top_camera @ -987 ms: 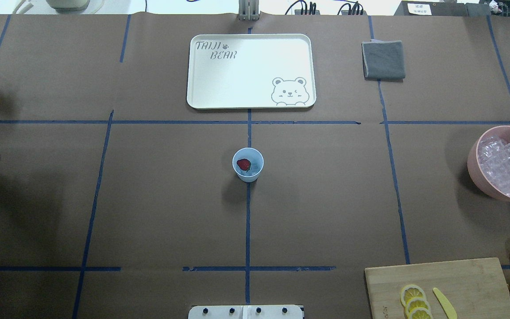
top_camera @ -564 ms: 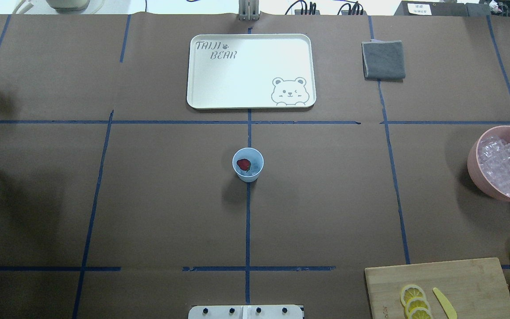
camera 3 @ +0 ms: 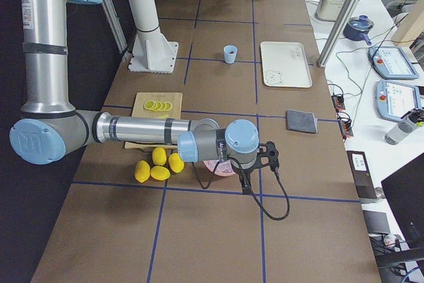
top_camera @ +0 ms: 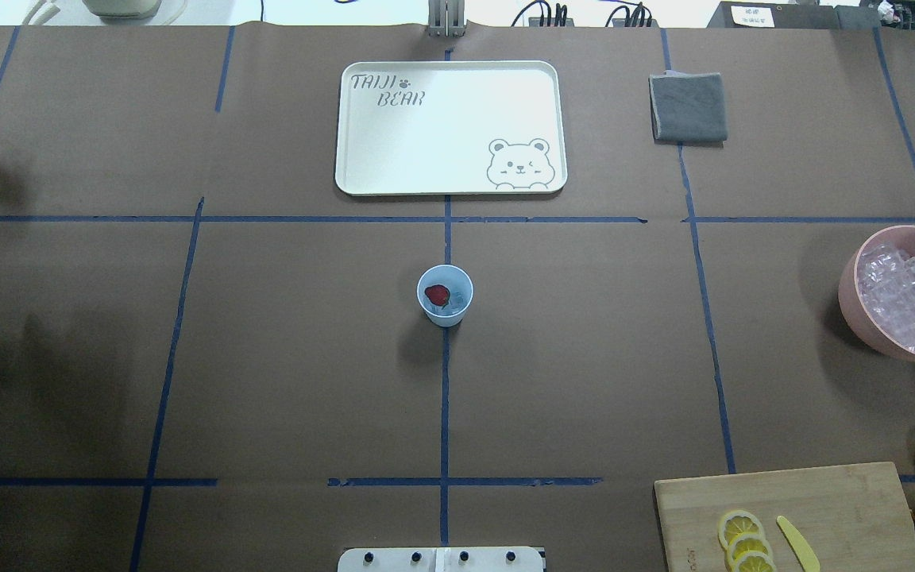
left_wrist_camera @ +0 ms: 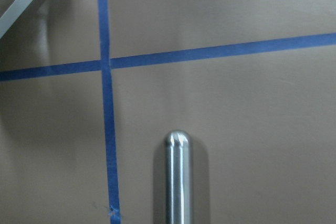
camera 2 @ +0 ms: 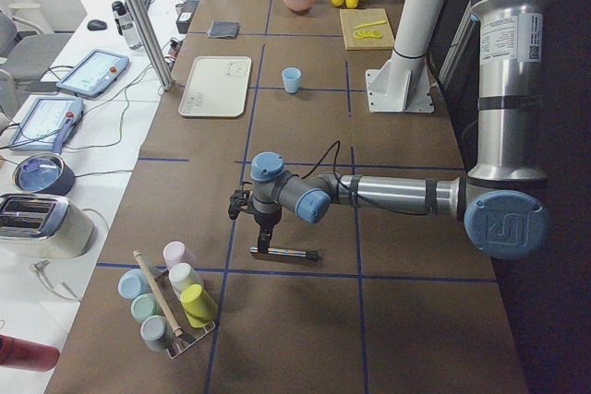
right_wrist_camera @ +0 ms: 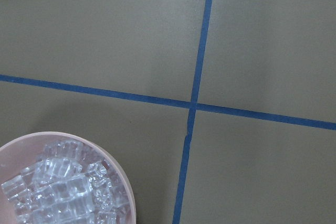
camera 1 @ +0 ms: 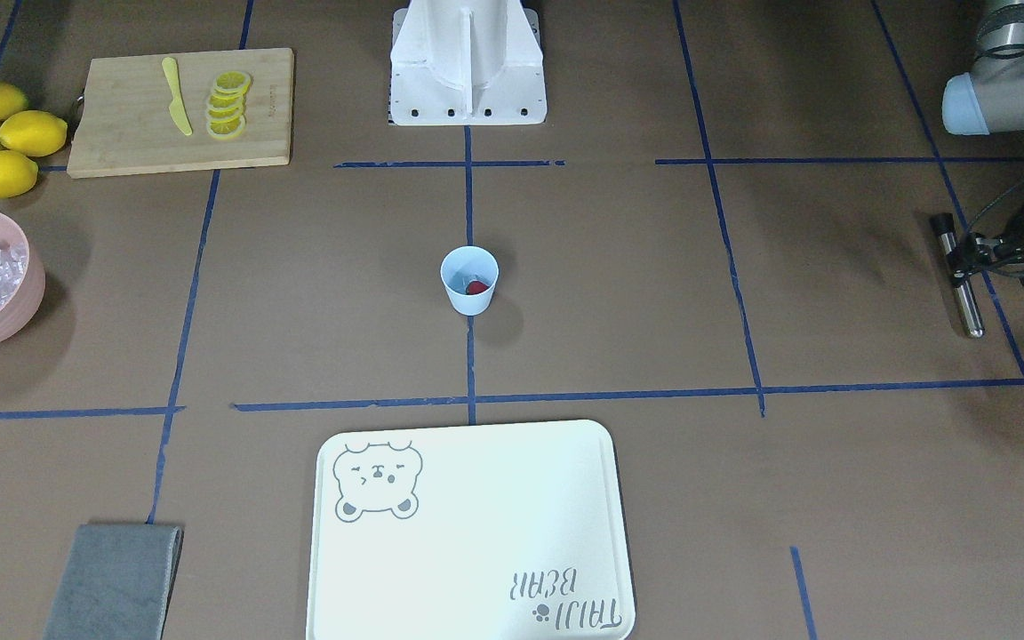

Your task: Mash ice and strawberries in cup

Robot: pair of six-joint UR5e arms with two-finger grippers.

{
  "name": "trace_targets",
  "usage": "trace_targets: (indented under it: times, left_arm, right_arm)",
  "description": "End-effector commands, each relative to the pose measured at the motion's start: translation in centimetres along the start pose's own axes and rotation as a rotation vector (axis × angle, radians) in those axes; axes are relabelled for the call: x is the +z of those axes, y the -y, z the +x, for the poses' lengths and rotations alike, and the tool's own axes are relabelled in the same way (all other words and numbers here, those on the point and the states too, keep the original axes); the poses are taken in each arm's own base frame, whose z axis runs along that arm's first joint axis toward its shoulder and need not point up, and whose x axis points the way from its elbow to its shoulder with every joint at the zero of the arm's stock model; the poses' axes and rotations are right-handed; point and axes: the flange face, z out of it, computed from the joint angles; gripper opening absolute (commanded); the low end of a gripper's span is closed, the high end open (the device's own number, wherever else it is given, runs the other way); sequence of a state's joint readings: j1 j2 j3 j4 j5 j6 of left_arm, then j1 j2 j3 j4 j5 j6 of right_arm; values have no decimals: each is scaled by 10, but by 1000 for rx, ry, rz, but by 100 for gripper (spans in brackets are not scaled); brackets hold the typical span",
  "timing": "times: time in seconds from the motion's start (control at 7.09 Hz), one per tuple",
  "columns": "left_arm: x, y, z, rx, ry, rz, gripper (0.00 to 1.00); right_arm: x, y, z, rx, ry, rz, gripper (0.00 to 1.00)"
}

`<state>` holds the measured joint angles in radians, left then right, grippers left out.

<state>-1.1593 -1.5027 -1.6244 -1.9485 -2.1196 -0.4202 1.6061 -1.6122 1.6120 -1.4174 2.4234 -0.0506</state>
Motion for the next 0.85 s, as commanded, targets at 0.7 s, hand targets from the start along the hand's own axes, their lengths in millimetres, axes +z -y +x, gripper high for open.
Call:
trace_targets:
  times: [0.7]
  left_arm:
    - [-80, -30, -162, -24, -199, -60, 100]
  right_arm:
    - [1, -5, 0, 6, 11, -3, 99]
